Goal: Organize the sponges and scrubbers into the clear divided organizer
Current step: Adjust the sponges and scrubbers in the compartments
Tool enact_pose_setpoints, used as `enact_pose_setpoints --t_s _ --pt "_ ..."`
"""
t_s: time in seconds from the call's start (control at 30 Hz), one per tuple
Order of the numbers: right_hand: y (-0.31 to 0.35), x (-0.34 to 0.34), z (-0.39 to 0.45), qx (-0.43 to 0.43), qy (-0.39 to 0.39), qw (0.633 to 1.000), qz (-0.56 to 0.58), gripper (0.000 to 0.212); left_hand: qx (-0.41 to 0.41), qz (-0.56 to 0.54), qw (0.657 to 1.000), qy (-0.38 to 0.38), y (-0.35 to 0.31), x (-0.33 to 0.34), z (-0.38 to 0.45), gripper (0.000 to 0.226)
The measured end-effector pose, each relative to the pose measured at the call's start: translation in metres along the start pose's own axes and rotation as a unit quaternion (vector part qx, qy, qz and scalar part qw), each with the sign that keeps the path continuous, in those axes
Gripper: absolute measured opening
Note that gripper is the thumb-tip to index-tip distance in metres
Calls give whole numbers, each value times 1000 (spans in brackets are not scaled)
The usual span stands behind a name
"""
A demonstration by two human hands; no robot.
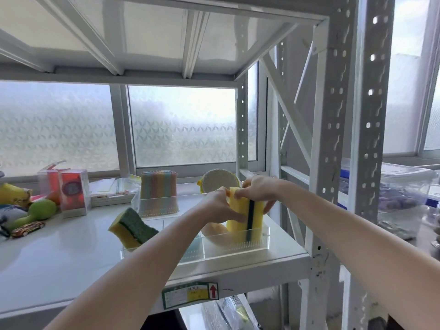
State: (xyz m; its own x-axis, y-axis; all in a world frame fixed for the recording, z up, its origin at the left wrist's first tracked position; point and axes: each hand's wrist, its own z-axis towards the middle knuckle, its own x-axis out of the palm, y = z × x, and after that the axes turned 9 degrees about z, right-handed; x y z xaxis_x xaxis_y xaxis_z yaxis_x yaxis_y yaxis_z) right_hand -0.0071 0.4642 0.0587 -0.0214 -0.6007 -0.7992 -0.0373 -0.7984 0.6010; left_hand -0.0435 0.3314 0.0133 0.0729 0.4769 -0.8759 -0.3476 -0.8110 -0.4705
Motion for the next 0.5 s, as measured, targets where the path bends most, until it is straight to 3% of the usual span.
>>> enact_pose_setpoints --t_s 0.17,0.3,0.5 --pt "1 -1 -2 -8 -1 1000 -12 64 -16 16 1000 17 3 -4 1 92" --pt "6 -7 0 -71 -49 995 -57 76 -26 39 998 32 12 -19 -5 100" --pt "41 -8 -13 -215 -61 973 -65 61 -24 61 996 54 35 -57 -20 73"
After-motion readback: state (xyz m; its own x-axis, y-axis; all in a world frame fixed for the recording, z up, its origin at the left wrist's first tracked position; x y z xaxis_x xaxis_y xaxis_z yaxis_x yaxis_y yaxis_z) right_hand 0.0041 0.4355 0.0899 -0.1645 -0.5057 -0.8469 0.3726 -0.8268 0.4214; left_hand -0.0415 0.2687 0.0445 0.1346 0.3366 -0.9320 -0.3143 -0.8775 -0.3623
